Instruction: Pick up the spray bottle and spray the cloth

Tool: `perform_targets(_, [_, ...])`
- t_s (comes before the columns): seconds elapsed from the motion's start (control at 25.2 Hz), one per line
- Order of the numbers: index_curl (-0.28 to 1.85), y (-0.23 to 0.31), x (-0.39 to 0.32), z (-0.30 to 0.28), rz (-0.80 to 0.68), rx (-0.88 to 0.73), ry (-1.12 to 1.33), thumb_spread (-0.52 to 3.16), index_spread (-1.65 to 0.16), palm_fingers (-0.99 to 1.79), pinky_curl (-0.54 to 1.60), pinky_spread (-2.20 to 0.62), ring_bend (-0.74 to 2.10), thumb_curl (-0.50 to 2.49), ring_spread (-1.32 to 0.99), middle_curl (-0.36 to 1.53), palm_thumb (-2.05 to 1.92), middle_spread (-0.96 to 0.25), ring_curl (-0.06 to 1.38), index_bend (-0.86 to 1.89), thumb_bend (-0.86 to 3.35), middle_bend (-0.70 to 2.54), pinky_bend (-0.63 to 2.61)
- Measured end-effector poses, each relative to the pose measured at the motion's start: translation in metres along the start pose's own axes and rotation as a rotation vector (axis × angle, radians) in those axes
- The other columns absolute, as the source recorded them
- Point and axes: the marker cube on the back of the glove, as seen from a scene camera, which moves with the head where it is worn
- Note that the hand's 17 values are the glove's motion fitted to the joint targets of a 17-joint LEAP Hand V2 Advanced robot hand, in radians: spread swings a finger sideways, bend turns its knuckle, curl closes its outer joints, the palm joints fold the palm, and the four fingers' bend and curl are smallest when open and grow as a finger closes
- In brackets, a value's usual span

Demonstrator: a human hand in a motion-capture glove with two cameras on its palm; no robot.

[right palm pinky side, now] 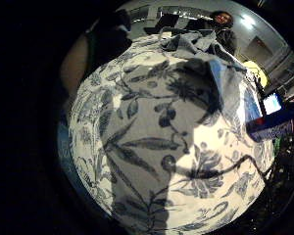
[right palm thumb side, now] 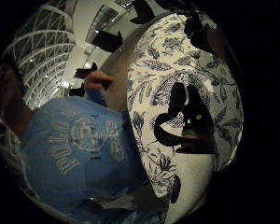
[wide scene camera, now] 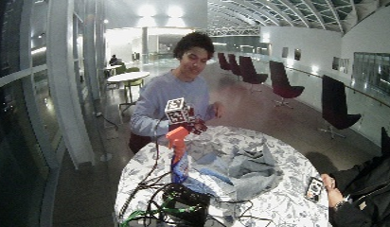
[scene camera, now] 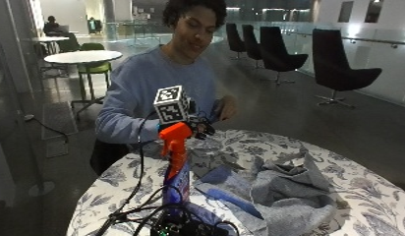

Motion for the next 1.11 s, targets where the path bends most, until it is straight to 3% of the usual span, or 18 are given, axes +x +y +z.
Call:
perform_targets(0.56, [0.27, 0.014, 0.014, -0.015, 0.055, 0.018, -0.016, 0.89, -0.32, 0.66, 0.16, 0.19, 0.25, 0.25, -0.01, 0.24, 0.68, -0.04, 0.19, 0.27, 0.40, 0.41, 0.16])
perform_targets(0.83, [0.30, 0.066, 0.022, -0.027, 0.155, 0.127, -0.205, 1.02, -0.33, 0.67, 0.18, 0.21, 0.24, 0.27, -0.01, 0.27, 0.60, -0.05, 0.21, 0.24, 0.30, 0.38, 0.16])
perform_targets(1.11, [0.33, 0.118, 0.047, -0.054, 0.308, 0.365, -0.645, 1.09, -0.34, 0.67, 0.20, 0.22, 0.23, 0.28, -0.01, 0.30, 0.59, -0.05, 0.23, 0.20, 0.23, 0.35, 0.16])
